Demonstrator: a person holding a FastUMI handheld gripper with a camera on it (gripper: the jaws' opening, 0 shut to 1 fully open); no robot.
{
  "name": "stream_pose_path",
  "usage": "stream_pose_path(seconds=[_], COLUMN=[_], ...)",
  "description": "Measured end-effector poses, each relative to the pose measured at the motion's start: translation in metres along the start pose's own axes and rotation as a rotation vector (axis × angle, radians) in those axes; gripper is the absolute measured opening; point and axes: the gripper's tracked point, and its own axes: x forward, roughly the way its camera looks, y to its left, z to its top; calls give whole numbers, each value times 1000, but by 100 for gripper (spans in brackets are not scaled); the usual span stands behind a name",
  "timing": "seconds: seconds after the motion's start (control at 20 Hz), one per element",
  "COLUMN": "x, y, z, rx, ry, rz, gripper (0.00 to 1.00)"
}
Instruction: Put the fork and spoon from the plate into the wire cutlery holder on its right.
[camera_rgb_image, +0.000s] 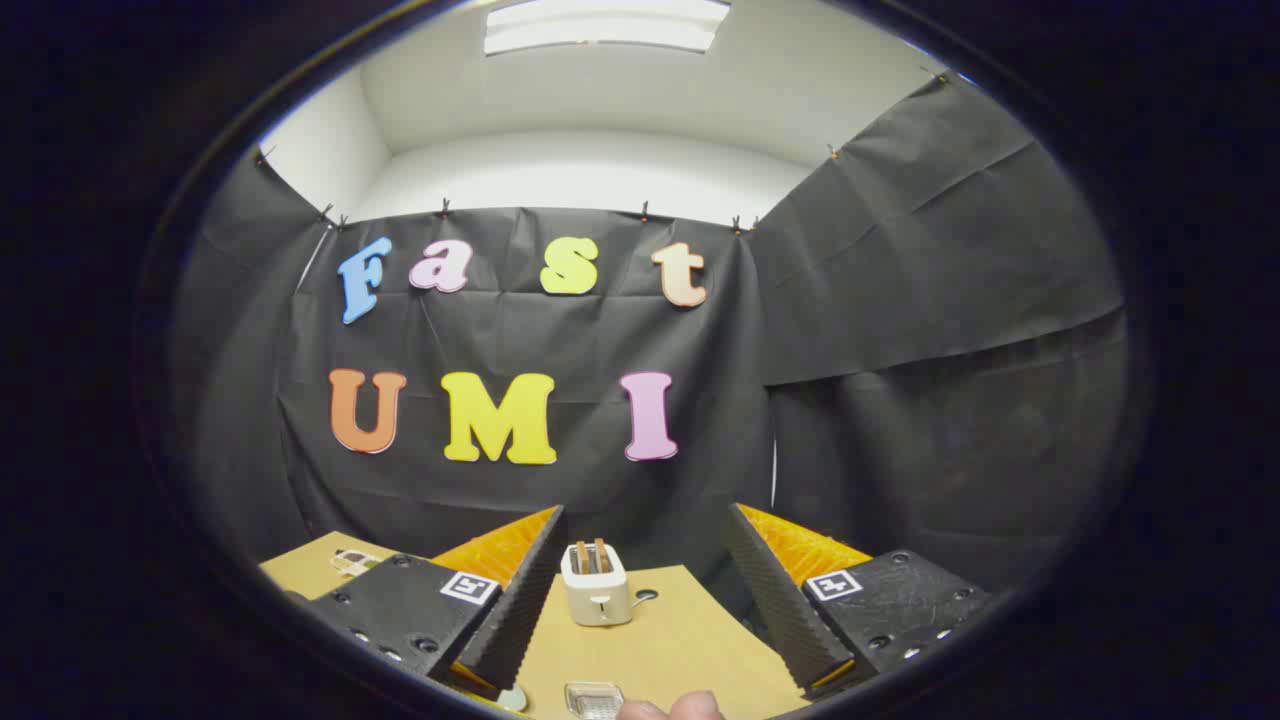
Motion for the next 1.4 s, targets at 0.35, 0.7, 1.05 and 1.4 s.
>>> stream_pose_path(seconds=[0.35,0.7,1.05,1.4], x=[14,19,19,7], y=[11,18,23,68], z=[2,-7,-19,-71], rx=[13,10,4,-46], ry=[2,19,52,207], rz=[37,56,74,193], gripper=[96,96,96,96])
